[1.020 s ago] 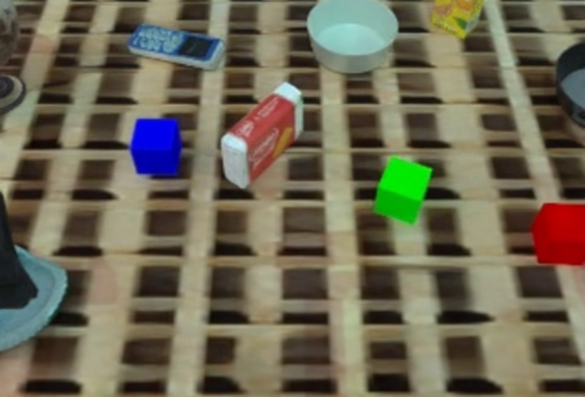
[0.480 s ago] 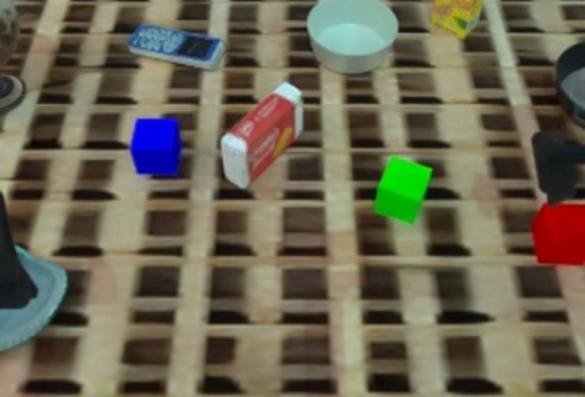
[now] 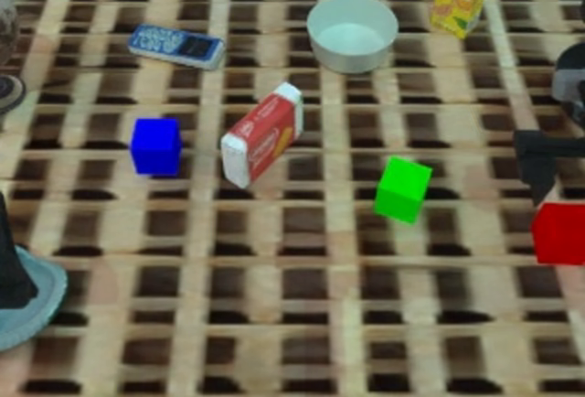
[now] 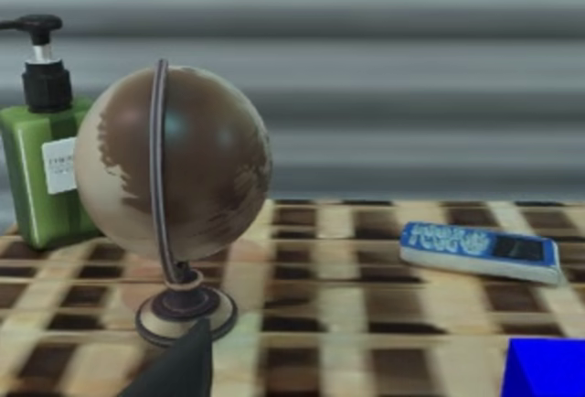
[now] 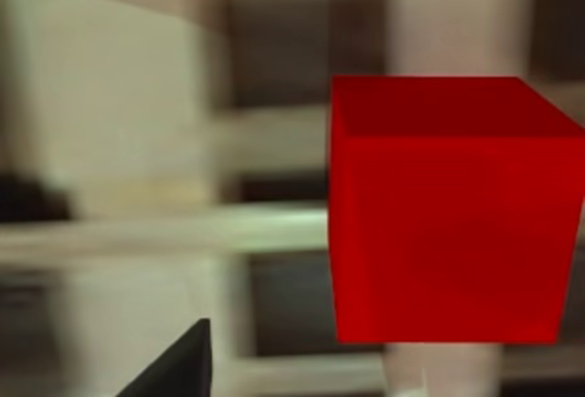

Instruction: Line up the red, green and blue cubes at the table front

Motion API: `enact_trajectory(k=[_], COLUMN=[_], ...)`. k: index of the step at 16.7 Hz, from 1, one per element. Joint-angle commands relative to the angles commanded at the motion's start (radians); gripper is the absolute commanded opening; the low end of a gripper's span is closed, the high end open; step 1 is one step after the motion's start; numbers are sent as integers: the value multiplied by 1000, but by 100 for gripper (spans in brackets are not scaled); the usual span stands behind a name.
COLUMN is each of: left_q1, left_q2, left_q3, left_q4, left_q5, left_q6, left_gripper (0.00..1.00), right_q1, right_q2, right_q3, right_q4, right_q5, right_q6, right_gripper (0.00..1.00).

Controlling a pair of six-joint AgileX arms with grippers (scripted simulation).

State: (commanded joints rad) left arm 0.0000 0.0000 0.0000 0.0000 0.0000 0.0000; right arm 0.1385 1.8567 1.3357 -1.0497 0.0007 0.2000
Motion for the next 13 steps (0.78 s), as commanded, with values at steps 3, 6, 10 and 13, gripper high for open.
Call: enact_trajectory(k=[3, 6, 10, 13], left_q1=[0, 0, 0, 0], left_q2=[0, 0, 0, 0], left_q3=[0, 0, 0, 0], left_q4=[0, 0, 0, 0], left_q5=[0, 0, 0, 0], left_q6=[0, 0, 0, 0], left_gripper=[100, 100, 100, 100], right_q1=[-5, -2, 0, 2], right_q2=[-1, 30, 108, 147], right_q3=[-5, -48, -142, -185], right_q4=[5, 75, 260, 332], right_q5=[0, 0, 1, 1], right_q6=[-1, -2, 2, 4], right_gripper=[100, 100, 100, 100])
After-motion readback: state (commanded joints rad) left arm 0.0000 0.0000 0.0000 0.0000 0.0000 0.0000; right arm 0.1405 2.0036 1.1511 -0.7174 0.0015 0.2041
